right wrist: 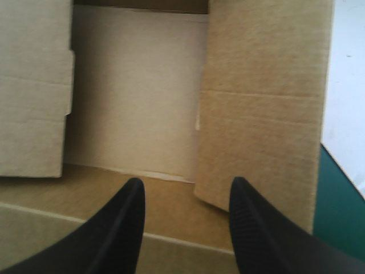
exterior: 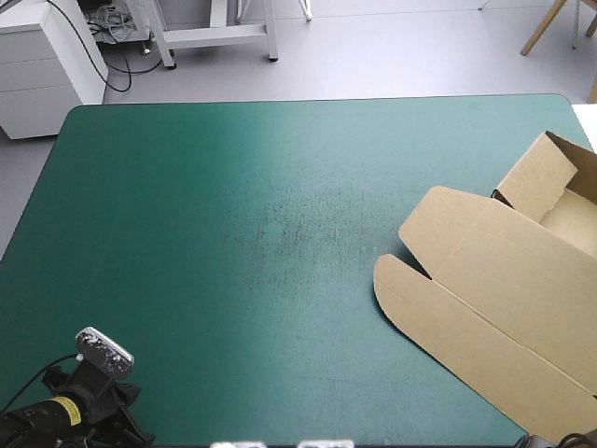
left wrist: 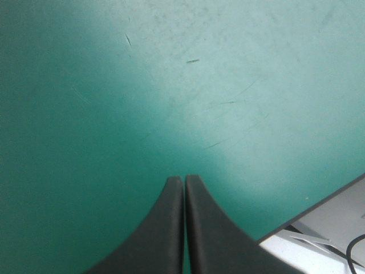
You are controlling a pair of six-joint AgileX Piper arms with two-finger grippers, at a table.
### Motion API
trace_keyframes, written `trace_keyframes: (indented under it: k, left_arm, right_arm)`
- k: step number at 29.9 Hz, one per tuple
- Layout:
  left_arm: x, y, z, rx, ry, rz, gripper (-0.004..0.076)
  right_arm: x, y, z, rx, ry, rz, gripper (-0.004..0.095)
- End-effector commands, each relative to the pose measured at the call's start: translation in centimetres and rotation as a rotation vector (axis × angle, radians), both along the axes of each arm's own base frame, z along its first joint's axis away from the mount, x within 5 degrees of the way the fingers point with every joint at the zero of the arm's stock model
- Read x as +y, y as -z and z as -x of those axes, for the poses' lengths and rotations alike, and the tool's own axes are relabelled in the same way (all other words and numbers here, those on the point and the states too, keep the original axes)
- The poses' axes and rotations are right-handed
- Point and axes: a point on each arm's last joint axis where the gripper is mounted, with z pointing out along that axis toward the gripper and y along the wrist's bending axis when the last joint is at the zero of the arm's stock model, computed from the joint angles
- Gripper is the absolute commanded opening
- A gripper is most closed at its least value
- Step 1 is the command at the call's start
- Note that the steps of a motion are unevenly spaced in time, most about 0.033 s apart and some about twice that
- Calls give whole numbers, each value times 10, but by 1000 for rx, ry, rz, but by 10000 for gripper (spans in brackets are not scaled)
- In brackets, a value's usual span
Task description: Fold the box
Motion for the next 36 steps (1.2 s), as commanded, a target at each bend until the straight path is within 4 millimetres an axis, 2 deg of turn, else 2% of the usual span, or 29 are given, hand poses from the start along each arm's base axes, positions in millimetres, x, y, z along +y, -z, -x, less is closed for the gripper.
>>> trace_keyframes:
  k: [1,6,10,14,21,27,36]
  left_arm:
    - [-2,-8,-4,-46,-2,29,-10]
    - [-2,-8,-4,-46,-2,29,-10]
    - [-2,-8,-4,-46,-2,29,-10]
    - [-2,-8,-4,-46,-2,29,-10]
    - [-2,-8,-4,-46,-2,29,-10]
    - [-2,-8,-4,-46,-2,29,-10]
    - [-2,-8,-4,-46,-2,29,-10]
  right_arm:
    - [28,-29,16,-122,-70,38,306]
    - [72,-40,35,-151,-172,77,-17]
    - [112,-48,57,-197,-283,133,-14]
    - [145,-48,81,-238,-368,156,-14]
    - [189,-26,125,-305,-578,228,-14]
    - [208,15,153,-273,-705,210,-14]
    - [216,61,188,-258,-763,232,-14]
